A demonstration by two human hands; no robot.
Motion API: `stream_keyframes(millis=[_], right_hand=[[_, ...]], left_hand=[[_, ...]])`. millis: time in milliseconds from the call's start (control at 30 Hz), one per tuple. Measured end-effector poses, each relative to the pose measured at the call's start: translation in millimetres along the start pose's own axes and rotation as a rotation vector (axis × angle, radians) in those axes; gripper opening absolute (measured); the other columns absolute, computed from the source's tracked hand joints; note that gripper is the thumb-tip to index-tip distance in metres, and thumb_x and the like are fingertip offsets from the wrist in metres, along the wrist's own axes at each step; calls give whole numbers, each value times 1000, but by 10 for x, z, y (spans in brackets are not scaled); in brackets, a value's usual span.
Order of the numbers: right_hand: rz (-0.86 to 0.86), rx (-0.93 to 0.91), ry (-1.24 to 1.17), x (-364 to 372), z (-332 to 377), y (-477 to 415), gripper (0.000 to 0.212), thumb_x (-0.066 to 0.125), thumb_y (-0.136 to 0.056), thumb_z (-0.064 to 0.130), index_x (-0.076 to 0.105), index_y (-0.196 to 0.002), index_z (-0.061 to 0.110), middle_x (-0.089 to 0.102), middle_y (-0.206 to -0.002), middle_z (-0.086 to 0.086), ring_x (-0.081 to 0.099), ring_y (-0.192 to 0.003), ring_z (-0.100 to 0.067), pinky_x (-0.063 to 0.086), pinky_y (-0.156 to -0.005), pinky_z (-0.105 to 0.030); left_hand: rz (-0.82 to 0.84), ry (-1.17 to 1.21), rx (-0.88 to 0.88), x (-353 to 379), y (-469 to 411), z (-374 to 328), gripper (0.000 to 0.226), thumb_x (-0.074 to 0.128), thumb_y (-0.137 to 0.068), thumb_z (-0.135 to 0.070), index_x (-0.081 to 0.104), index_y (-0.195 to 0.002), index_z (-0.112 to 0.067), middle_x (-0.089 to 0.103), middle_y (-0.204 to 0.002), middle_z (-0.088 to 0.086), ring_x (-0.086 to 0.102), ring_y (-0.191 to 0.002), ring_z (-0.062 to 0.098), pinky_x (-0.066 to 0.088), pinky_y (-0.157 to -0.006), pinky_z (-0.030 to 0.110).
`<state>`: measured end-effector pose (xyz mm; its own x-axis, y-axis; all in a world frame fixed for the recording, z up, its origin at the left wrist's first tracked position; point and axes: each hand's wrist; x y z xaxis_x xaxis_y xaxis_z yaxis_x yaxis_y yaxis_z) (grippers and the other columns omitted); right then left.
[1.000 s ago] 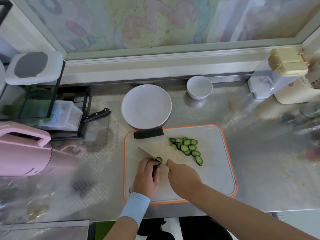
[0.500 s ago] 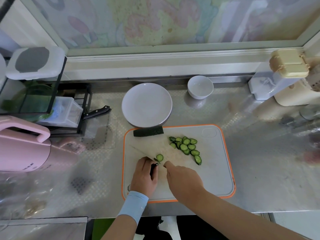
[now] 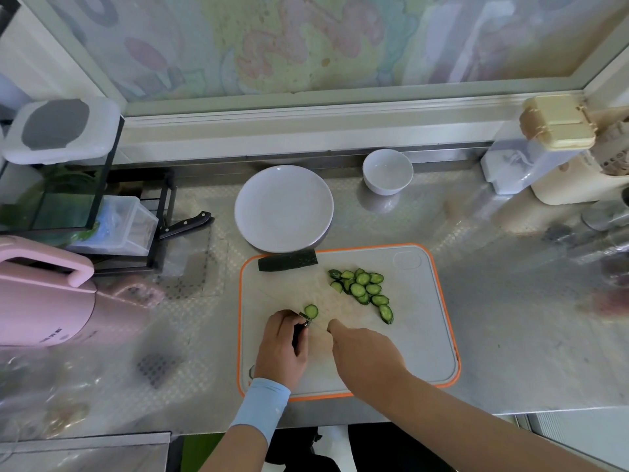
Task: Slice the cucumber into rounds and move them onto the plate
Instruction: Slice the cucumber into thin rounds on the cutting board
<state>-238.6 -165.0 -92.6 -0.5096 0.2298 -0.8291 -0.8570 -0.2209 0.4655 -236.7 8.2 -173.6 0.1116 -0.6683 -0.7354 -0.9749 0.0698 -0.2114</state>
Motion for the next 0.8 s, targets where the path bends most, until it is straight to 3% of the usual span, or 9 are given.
stream_keyframes(millis=[167, 333, 433, 567, 800], right_hand=[[58, 27, -20, 7, 6, -102, 18, 40, -96, 10, 40, -108, 22, 46, -63, -1, 41, -51, -19, 28, -43, -28], [89, 32, -89, 70, 18, -243, 12, 36, -97, 13, 31, -93, 24, 48, -65, -4, 47, -55, -25, 31, -45, -30], [67, 20, -108, 116, 0, -279, 8, 34, -99, 17, 33, -93, 23, 51, -65, -5, 53, -59, -29, 35, -46, -32], [43, 0, -109, 127, 4, -248, 8, 34, -100, 19, 34, -93, 22, 51, -65, -5, 54, -60, -30, 34, -47, -33], [-57, -40, -56, 100, 31, -25, 15, 31, -103, 25, 44, -110, 22, 47, -63, 2, 43, -53, -23, 28, -46, -33]], left_hand=[[29, 14, -27, -5, -5, -15, 14, 64, -82, -10, 65, -97, -10, 57, -101, 3, 56, -95, 16, 43, -83, 12], [50, 13, -54, -7, -2, -13, 15, 67, -82, -9, 65, -97, -11, 59, -102, 1, 55, -97, 14, 45, -79, 11], [49, 0, -46, -8, -7, -22, 14, 66, -82, -10, 66, -96, -10, 59, -101, 2, 54, -96, 13, 38, -80, 4], [38, -10, -45, -11, -3, -22, 15, 71, -80, -7, 66, -94, -10, 58, -99, 1, 54, -94, 14, 39, -77, 8], [-24, -5, -34, 10, 7, 11, 13, 69, -80, -10, 66, -93, -8, 59, -96, 5, 56, -88, 17, 40, -79, 9]])
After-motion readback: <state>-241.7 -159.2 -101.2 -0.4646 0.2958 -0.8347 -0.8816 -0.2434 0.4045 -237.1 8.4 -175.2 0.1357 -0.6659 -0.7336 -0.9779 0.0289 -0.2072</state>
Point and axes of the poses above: each hand's wrist, its own y-axis away from the middle knuckle, its own x-axis out of the palm, z = x × y
